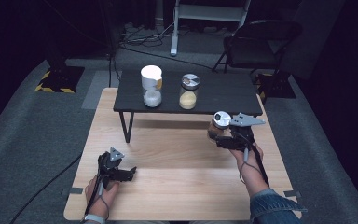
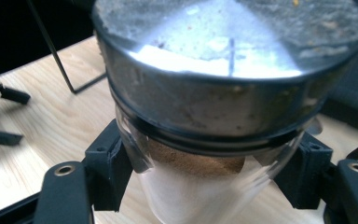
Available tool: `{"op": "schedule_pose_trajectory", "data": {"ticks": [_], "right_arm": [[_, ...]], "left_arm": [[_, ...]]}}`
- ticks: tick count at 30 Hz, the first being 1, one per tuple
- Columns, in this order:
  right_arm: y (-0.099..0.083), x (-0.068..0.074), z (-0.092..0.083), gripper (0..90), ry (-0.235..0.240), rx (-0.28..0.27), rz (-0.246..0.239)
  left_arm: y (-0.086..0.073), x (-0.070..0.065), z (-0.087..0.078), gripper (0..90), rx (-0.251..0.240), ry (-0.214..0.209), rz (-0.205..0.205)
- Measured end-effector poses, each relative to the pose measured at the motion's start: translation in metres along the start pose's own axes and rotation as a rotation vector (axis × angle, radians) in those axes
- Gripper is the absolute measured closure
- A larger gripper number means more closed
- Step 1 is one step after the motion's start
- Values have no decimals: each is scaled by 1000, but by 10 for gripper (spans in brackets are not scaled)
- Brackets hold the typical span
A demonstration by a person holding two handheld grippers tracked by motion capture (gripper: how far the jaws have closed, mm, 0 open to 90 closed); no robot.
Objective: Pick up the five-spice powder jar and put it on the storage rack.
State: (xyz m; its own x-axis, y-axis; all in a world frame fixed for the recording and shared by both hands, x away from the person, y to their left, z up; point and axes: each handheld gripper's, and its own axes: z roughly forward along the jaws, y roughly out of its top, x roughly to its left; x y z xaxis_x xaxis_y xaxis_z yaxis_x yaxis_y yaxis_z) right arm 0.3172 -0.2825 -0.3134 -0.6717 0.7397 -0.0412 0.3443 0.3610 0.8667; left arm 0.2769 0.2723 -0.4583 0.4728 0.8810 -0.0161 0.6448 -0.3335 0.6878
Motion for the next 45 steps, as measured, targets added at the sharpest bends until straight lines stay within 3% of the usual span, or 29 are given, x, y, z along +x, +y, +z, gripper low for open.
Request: {"op": "schedule_pose_trajectory", "data": {"ticks": [11,18,32,39,41,43,45], "right_arm": [[69,-2,-19,301,-8,-12,4],[91,-13,-12,300,-42,-13,2],[88,-37,28,299,-88,44,40],[81,-45,31,292,-80,16,60],[81,-40,30,226,-106,11,43],[79,-43,27,163,-80,0,51],[77,-41,22,102,-88,-7,49]], "left_arm": [[0,0,0,3,2,2,-2],[0,-1,0,3,1,5,-5],[-1,-2,0,3,-1,9,-7],[-1,-2,0,3,-1,8,-7],[-1,-2,0,3,-1,8,-7],[-1,-2,0,3,-1,8,-8],[-1,-2,0,3,-1,8,-7]]}}
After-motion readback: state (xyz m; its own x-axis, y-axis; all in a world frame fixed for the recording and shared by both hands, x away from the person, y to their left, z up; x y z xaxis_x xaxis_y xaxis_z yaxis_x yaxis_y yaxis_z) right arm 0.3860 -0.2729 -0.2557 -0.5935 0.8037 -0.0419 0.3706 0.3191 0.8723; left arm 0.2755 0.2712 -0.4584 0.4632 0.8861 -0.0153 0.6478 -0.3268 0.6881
